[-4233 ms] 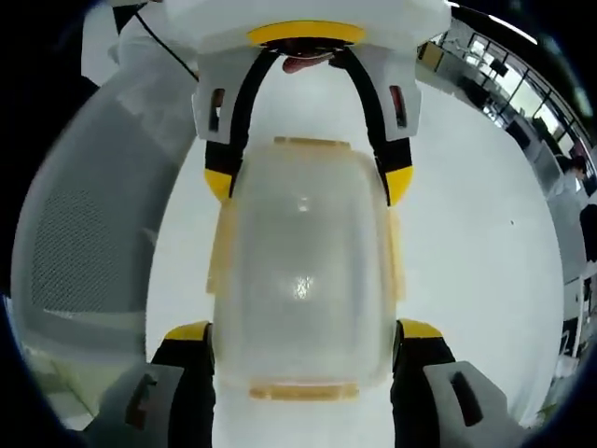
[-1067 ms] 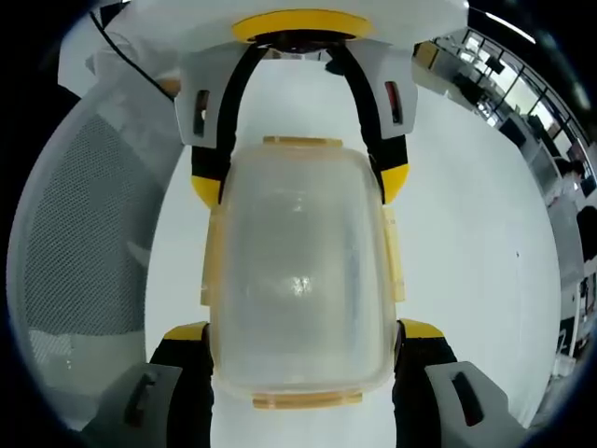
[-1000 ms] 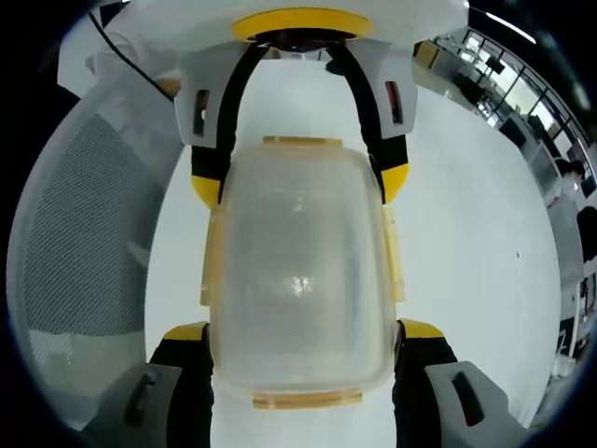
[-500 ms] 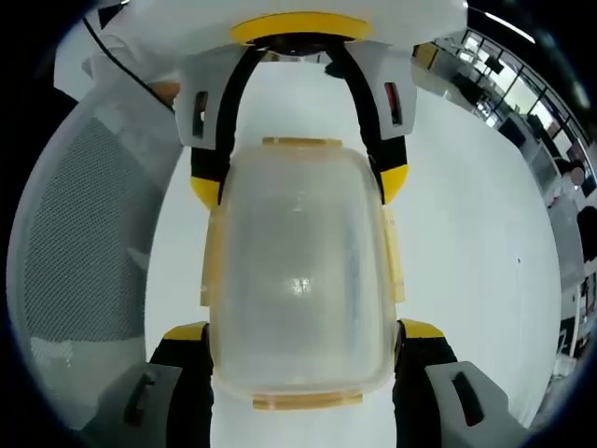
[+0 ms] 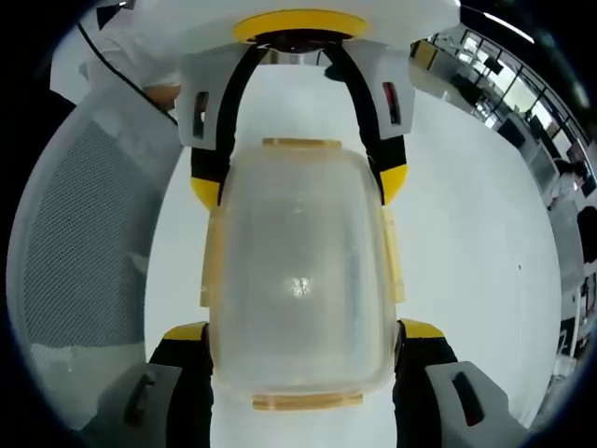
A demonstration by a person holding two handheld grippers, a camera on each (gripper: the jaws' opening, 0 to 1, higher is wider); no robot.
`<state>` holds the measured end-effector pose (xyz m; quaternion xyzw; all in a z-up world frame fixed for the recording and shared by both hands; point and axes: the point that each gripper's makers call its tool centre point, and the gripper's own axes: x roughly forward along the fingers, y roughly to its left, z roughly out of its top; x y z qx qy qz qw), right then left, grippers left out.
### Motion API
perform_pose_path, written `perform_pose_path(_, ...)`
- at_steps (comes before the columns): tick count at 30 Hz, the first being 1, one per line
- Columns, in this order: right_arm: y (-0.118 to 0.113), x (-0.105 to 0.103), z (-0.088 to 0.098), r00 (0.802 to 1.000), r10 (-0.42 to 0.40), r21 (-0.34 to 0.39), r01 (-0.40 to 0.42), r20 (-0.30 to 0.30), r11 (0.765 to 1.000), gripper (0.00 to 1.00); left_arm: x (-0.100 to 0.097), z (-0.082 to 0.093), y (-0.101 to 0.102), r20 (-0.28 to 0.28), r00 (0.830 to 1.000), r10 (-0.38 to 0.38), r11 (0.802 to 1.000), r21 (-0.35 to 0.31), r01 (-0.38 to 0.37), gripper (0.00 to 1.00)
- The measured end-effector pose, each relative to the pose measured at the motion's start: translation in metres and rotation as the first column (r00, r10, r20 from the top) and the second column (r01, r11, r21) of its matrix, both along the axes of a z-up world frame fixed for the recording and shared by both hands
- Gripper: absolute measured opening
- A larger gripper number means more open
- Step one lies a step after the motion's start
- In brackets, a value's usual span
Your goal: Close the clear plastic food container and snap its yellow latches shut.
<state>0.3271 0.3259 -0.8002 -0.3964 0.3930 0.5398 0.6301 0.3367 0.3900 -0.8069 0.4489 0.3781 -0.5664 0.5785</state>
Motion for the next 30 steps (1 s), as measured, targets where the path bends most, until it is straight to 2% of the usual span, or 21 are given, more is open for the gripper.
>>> perform_pose_path(30,-0.0005,0.0012,0.0012,1.0,0.0,0.0,0.0,0.004,1.0,0.8,0.0017,0.0007,-0.0008,-0.002,1.0,0.003,1.0,0.002,-0.003,0.85)
